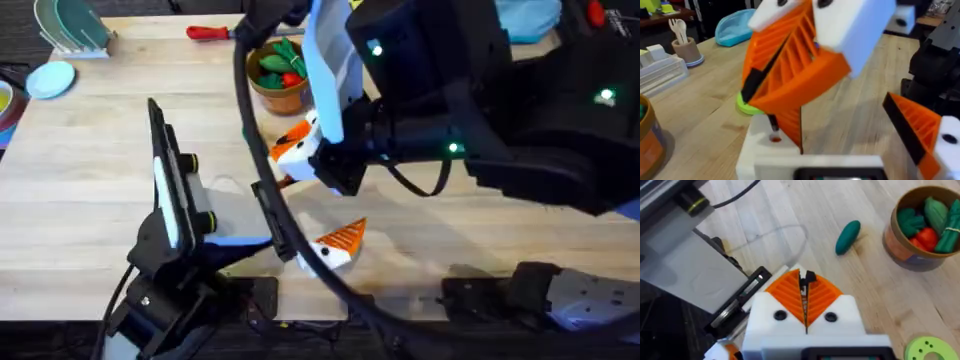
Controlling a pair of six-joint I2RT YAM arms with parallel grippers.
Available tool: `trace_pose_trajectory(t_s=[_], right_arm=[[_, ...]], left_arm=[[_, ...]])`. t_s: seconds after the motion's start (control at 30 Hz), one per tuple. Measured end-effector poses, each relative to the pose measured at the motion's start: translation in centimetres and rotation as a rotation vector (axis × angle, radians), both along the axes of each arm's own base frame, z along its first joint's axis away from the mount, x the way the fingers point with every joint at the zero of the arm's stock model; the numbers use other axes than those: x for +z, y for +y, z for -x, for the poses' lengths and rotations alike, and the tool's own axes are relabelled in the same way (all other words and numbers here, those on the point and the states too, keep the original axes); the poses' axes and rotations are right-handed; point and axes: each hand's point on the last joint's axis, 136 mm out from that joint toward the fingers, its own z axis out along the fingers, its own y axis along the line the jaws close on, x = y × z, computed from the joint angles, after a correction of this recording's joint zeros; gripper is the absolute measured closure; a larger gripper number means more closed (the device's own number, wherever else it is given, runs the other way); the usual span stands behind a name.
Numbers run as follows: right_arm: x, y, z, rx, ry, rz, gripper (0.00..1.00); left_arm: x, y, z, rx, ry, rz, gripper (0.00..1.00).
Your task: Pick up the gripper from the table and insert it into the empty holder that is missing its gripper. Then pick up a screw, insert it into the mounting hole, and use the screwdriver to tighten it. Finally, clean up the table by picking up the vegetable and placing it into the bucket.
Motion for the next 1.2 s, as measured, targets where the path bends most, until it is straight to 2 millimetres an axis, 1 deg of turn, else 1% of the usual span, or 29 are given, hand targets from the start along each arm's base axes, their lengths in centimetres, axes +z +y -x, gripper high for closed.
trace_pose_trajectory(t_s=[0.13,0.3,0.47,0.57,1.2], right_arm=[[-0.1,0.1,0.3,0.010,-0.001,0.006,0.996],[-0.3,0.1,0.1,0.005,-0.008,0.012,0.996],[-1.5,0.4,-0.1,0.002,0.007,0.038,0.996],[-1.9,0.4,-0.1,0.002,0.013,0.047,0.996],[-2.3,0.1,0.3,0.011,0.032,0.064,0.996]], left_arm=[[0.0,0.0,0.0,0.000,0.000,0.000,0.008],[0.0,0.0,0.0,0.000,0.000,0.000,0.008],[0.0,0.0,0.0,0.000,0.000,0.000,0.008],[0.0,0.0,0.0,0.000,0.000,0.000,0.008],[0.0,0.0,0.0,-0.003,0.003,0.001,0.008]])
